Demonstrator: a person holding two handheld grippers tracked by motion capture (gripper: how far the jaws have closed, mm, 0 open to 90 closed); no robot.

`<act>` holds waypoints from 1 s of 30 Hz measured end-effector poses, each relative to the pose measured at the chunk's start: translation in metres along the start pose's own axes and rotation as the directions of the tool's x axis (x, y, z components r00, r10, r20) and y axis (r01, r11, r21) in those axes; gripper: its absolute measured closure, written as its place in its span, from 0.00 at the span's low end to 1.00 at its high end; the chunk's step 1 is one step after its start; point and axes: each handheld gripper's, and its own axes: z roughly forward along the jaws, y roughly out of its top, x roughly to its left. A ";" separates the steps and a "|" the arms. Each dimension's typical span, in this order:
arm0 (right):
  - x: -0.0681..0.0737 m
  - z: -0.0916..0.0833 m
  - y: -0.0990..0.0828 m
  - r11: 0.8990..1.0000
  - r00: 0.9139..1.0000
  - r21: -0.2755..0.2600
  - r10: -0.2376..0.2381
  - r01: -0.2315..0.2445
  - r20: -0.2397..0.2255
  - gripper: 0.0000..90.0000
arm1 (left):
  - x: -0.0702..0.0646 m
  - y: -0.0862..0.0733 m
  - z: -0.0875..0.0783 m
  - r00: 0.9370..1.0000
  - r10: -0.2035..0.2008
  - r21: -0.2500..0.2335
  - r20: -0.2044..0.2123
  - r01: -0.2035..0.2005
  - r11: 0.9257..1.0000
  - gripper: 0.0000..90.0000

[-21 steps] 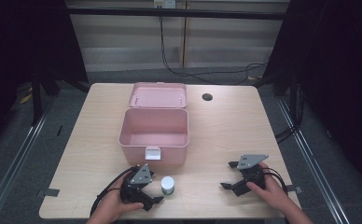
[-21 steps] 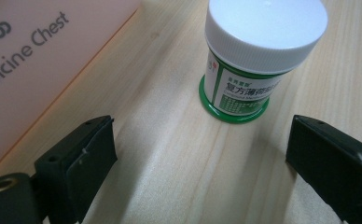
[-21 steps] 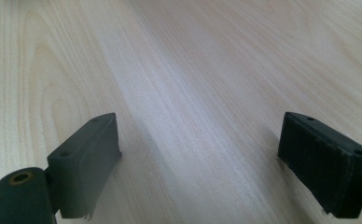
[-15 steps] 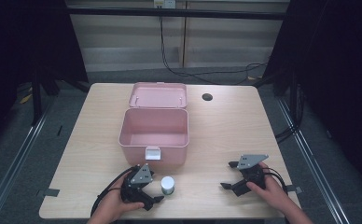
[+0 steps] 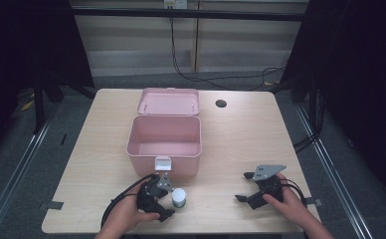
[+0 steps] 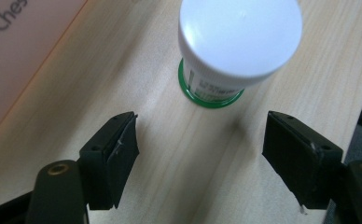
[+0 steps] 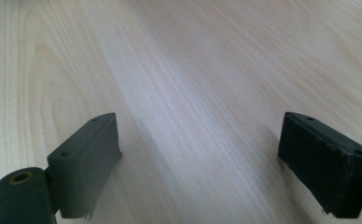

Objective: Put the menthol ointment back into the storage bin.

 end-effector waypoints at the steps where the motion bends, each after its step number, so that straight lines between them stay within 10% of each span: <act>1: 0.000 0.000 0.000 1.000 1.000 0.000 -0.001 0.001 0.000 0.13 | 0.000 0.004 -0.001 1.000 -0.003 0.018 -0.001 0.003 1.000 0.29; 30: 0.000 0.000 0.000 1.000 1.000 0.000 -0.001 0.001 0.000 0.13 | -0.001 0.057 -0.010 0.998 -0.017 0.149 0.065 0.007 0.989 0.38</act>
